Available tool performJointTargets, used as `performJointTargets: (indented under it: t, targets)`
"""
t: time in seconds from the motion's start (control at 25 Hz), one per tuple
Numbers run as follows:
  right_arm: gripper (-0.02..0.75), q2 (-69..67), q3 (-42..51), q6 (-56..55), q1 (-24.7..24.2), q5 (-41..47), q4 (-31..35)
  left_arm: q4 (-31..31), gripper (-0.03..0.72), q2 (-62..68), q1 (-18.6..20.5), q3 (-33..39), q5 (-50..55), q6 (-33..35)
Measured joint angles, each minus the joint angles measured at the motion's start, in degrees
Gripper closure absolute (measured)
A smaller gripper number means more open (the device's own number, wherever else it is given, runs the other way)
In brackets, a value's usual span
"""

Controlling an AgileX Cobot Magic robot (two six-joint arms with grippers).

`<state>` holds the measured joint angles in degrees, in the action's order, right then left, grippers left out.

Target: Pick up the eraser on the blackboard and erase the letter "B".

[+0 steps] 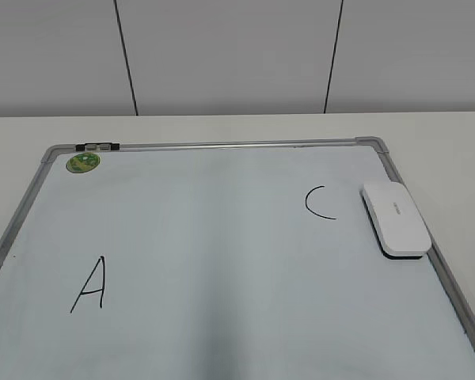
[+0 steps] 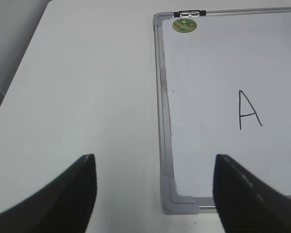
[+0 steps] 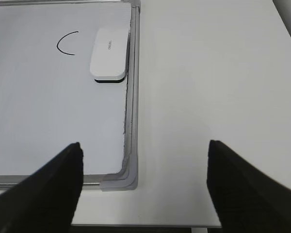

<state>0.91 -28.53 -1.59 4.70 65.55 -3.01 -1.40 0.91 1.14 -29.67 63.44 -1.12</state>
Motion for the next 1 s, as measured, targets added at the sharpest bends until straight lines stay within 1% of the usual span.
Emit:
performJointTargets:
  t: [1.0]
  targets:
    - [0.148, 0.08, 0.00, 0.00, -0.13, 0.08, 0.00, 0.00, 0.125, 0.00, 0.00, 0.00, 0.00, 0.00]
